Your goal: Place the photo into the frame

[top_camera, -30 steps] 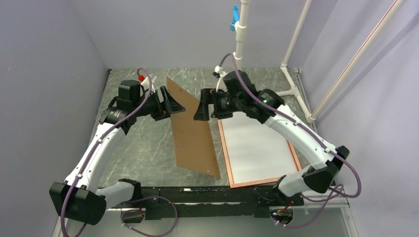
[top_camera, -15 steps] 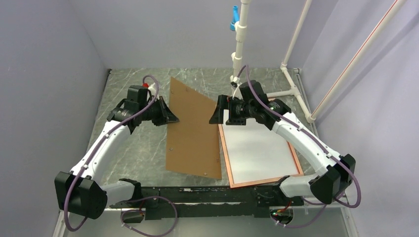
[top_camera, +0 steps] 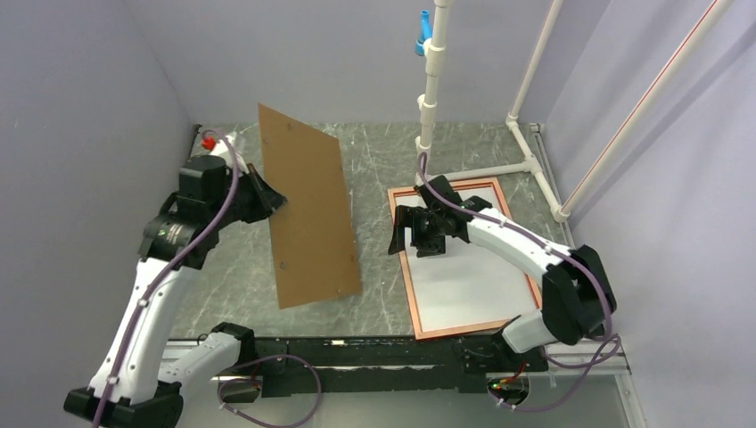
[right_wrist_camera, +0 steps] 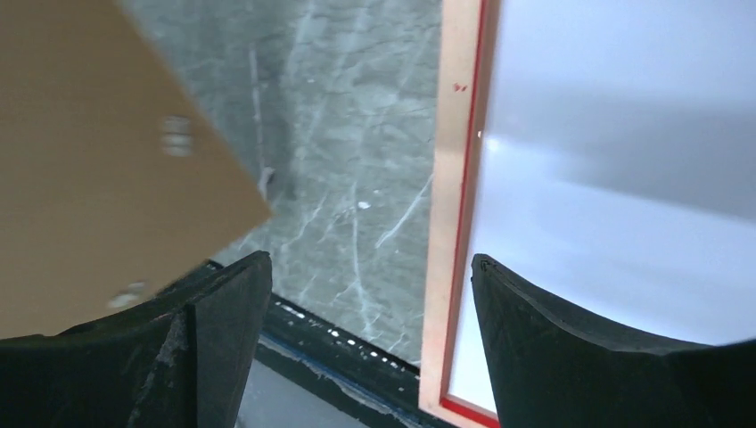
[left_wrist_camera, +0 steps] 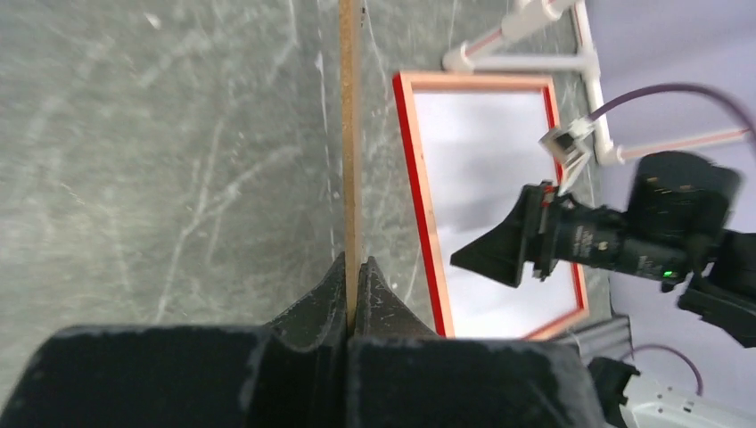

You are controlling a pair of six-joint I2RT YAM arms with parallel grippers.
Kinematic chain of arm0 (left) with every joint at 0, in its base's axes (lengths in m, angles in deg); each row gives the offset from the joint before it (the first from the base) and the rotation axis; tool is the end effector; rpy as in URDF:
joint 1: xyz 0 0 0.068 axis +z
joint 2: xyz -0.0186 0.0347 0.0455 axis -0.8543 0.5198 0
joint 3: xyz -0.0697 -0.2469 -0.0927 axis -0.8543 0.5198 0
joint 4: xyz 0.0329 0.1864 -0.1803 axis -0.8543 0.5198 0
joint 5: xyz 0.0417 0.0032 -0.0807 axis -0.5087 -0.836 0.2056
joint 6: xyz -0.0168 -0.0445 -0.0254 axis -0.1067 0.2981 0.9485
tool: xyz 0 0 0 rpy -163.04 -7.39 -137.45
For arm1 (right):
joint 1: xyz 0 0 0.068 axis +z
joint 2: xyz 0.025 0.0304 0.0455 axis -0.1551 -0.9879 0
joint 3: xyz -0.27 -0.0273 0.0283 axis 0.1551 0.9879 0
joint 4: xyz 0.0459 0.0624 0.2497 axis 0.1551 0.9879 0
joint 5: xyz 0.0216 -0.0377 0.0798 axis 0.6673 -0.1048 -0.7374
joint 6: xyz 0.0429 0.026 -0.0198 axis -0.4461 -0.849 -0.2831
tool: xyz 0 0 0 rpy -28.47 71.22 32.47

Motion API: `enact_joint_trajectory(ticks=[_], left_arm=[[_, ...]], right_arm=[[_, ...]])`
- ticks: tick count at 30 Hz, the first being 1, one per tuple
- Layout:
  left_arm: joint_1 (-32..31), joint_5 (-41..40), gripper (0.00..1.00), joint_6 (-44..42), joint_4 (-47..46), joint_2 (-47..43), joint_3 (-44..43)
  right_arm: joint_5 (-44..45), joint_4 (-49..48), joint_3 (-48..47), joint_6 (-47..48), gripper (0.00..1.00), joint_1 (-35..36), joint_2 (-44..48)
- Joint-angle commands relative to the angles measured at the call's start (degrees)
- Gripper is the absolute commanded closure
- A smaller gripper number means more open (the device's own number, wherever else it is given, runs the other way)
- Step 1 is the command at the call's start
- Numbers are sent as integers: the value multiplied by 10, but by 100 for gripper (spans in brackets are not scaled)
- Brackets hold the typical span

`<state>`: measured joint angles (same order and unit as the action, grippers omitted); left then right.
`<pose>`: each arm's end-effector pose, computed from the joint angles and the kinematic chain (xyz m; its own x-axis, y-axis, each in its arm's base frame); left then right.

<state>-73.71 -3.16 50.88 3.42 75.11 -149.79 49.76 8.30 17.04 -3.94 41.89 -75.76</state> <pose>0.1730 -0.0536 0.3955 -0.6397 -0.4018 -0.6552 0.0644 0.8215 -0.5666 0.2355 0.1640 0.2346 -0.9533 0.0320 -0.3005 -0.1229 0.8673 0.4824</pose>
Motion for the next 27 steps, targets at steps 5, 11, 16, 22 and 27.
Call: enact_joint_trajectory(ticks=[5, 11, 16, 22, 27], left_arm=[[2, -75, 100, -30, 27, -43, -111], [2, -59, 100, -28, 19, -49, -116], [2, -61, 100, -31, 23, -50, -115], [2, -60, 100, -29, 17, -56, -110], [2, -59, 100, -31, 17, -57, -107]], right_arm=[[7, -64, 3, 10, 30, 1, -92], [0, -90, 3, -4, 35, 14, -137], [-3, -99, -12, -13, 37, 36, -160], [-6, -102, -56, -27, 37, 71, -191], [-3, -102, -102, -41, 37, 103, -222]])
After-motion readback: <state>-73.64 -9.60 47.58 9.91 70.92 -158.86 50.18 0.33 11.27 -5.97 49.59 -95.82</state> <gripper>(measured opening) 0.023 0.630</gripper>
